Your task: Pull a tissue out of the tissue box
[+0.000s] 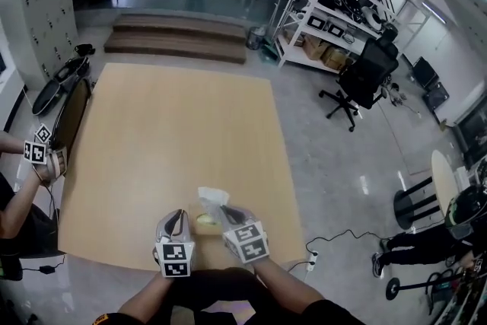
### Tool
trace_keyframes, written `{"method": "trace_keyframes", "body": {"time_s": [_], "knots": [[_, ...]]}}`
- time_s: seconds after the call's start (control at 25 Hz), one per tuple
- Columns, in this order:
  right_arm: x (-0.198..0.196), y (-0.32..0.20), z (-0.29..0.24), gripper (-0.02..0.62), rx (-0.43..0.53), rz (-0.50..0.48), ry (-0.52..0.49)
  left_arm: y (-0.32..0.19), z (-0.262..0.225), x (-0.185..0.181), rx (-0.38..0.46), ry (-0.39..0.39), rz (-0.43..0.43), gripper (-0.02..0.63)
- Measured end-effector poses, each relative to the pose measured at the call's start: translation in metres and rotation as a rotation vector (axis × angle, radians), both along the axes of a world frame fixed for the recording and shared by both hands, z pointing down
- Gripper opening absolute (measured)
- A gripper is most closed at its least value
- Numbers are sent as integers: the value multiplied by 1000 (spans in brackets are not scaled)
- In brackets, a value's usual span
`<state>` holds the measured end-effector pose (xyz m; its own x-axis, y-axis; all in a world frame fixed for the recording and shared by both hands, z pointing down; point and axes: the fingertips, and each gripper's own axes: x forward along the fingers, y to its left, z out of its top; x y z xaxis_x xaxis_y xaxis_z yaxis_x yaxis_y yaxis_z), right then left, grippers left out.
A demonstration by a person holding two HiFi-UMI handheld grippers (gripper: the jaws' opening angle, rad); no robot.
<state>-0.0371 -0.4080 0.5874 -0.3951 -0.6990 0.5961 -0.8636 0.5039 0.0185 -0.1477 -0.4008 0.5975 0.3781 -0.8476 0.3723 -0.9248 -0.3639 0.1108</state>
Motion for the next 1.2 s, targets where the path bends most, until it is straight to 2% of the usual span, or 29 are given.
{"method": "trace_keyframes", "body": {"time_s": [0.2,0.48,0.76,1.0,1.2], "knots": [[11,7,-39,-3,94,32,-62,8,-13,5,26,21,-27,25],[15,14,-64,-3,185,60,-121,14,-37,9,73,33,-38,18],[10,9,-77,-3,228,86,-165,10,-52,-5,93,3,-50,18],[1,2,-72,-3,222,123,-177,4,-49,-24,77,6,-56,18],[-12,2,-73,-3,217,112,-168,-2,-48,-28,69,10,-50,18]]}}
